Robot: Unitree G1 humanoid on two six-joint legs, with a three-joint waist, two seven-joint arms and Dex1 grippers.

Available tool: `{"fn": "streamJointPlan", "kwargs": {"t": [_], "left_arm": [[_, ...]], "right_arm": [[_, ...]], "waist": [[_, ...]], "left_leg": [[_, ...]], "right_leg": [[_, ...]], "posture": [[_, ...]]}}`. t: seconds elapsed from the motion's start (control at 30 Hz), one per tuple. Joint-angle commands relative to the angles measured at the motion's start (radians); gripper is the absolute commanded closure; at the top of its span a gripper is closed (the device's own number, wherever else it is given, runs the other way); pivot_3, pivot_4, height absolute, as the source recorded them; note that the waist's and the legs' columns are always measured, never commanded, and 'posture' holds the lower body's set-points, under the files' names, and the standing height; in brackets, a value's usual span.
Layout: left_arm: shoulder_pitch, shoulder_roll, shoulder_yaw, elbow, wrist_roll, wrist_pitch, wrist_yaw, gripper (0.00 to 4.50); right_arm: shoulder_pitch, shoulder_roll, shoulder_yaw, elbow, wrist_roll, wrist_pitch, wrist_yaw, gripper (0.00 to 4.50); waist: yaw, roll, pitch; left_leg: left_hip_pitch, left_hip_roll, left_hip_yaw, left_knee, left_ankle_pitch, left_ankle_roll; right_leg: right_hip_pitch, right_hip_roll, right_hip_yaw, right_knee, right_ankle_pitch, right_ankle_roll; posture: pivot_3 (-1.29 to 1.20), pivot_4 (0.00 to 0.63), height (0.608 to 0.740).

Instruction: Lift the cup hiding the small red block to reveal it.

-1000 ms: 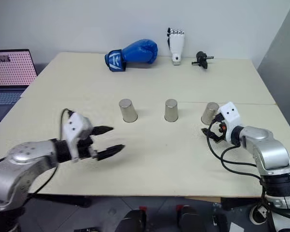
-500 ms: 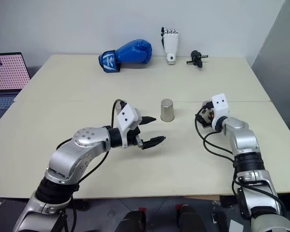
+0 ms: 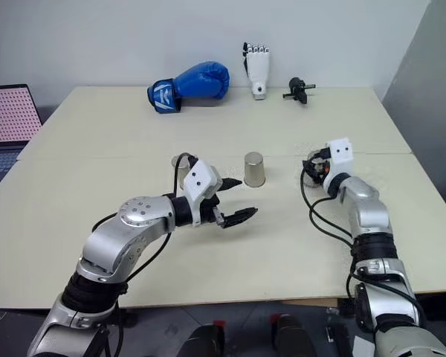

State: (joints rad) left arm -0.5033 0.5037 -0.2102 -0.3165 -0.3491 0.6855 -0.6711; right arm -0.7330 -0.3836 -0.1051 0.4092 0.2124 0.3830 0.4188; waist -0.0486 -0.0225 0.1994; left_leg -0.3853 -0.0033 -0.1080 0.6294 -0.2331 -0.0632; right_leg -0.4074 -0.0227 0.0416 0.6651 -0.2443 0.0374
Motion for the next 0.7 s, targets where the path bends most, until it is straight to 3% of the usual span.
{"fn": "streamJointPlan", "kwargs": {"t": [0.03,0.27,0.63,0.67,0.7], "left_arm": [[-0.001,0.015,0.044,-0.046,-0.008,-0.004,-0.005,0.00],[0.012,0.003,0.017,-0.066,-0.009,0.008,-0.005,0.00],[-0.003,-0.005,0.010,-0.057,0.002,0.003,-0.020,0.00],[-0.002,-0.002,0.013,-0.055,0.002,0.002,-0.024,0.00],[-0.002,-0.001,0.015,-0.053,0.002,0.000,-0.026,0.00]], "right_arm": [[-0.037,-0.052,-0.063,-0.168,0.022,0.086,-0.046,1.95],[-0.034,-0.101,-0.056,-0.098,-0.069,0.125,-0.153,1.95],[-0.055,-0.053,-0.080,0.115,-0.070,0.044,-0.176,1.95],[-0.040,-0.052,-0.079,0.095,-0.070,0.051,-0.177,1.24],[-0.024,-0.052,-0.079,0.074,-0.067,0.058,-0.176,1.08]], "waist": [[0.000,0.000,0.000],[0.001,0.000,0.000],[-0.007,0.000,0.000],[-0.007,0.000,0.000],[-0.006,0.000,0.000]], "left_leg": [[0.000,0.000,0.000,0.000,0.000,0.000],[0.000,0.000,0.000,0.000,0.000,0.000],[0.001,0.000,0.002,0.000,0.000,0.000],[0.001,0.000,0.002,0.000,0.000,0.000],[0.001,0.000,0.002,0.000,0.000,0.000]], "right_leg": [[0.000,0.000,0.000,0.000,0.000,0.000],[0.000,0.000,0.000,0.000,0.000,0.001],[0.000,0.000,0.002,0.000,0.000,0.000],[0.000,0.000,0.002,0.000,0.000,0.000],[0.000,0.000,0.002,0.000,0.000,0.000]], "posture": [[0.00,0.150,0.740],[0.00,0.150,0.740],[0.00,0.150,0.740],[0.00,0.150,0.740],[0.00,0.150,0.740]]}}
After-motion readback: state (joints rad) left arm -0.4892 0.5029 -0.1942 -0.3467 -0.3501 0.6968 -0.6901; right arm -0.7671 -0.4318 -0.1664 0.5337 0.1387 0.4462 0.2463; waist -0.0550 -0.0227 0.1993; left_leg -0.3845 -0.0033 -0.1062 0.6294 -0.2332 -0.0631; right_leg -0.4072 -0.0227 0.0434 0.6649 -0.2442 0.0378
